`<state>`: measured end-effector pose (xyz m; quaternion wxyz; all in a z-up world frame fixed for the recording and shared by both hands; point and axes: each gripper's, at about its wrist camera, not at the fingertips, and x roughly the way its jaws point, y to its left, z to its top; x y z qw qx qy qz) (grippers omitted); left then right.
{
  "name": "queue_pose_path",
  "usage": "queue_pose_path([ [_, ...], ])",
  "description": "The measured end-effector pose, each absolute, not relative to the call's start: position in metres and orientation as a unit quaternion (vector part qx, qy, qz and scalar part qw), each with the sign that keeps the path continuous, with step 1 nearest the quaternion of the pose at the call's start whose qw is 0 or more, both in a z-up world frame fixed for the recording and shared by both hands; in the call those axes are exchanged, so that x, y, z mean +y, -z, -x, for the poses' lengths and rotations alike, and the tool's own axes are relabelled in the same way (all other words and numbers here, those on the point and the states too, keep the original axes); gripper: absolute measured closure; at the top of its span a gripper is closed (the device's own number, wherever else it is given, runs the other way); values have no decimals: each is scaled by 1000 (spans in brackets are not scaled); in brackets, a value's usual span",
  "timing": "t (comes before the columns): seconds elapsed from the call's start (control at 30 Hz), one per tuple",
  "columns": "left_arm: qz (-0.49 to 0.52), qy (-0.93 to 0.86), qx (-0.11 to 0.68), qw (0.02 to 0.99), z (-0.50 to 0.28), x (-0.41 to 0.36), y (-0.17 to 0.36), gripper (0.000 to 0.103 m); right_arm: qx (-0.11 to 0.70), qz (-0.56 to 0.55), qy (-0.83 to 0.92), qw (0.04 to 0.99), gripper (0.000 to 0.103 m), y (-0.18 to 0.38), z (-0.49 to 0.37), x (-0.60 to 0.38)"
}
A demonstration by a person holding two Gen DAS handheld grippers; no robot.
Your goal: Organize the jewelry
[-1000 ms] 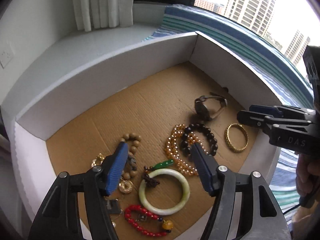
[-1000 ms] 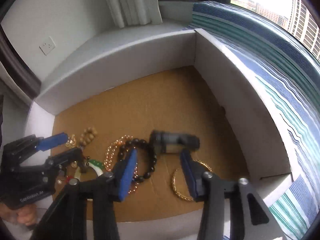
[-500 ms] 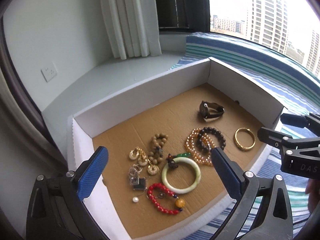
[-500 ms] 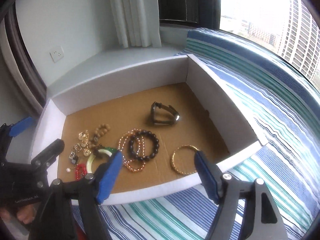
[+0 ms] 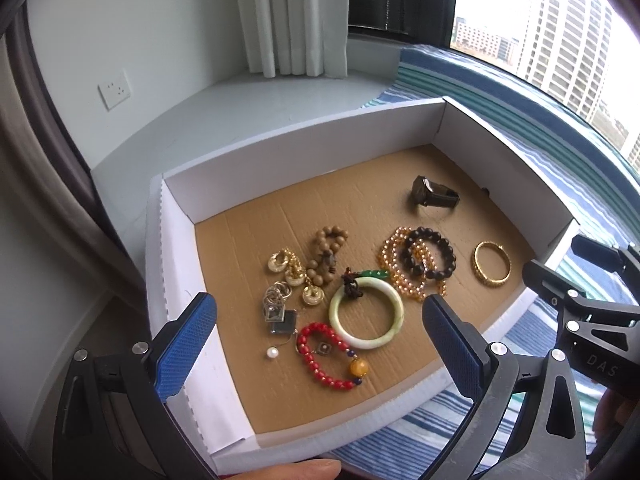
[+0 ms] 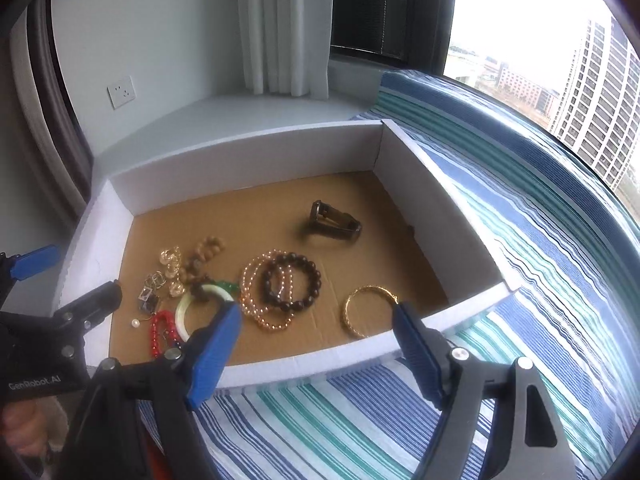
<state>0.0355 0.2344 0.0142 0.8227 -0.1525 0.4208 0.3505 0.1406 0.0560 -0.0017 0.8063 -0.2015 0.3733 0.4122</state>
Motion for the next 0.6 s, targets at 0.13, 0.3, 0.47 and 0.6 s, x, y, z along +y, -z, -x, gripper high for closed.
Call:
queue_pose_path([
  [0.13,165,-348,420,822,-33,238,-16,1,372,210,-408,807,23,2,-139,58],
  [0.3,170,-349,421,820,-33,240,-16,1,385,202,-406,804,24,2,-141,60],
  [0.47,166,-355,418,820,-31,240,-17,1,388,203,-407,801,24,2,-137,64],
  [0.6,163,-359,416,820,-31,240,-17,1,393,203,-409,798,24,4,-136,65],
])
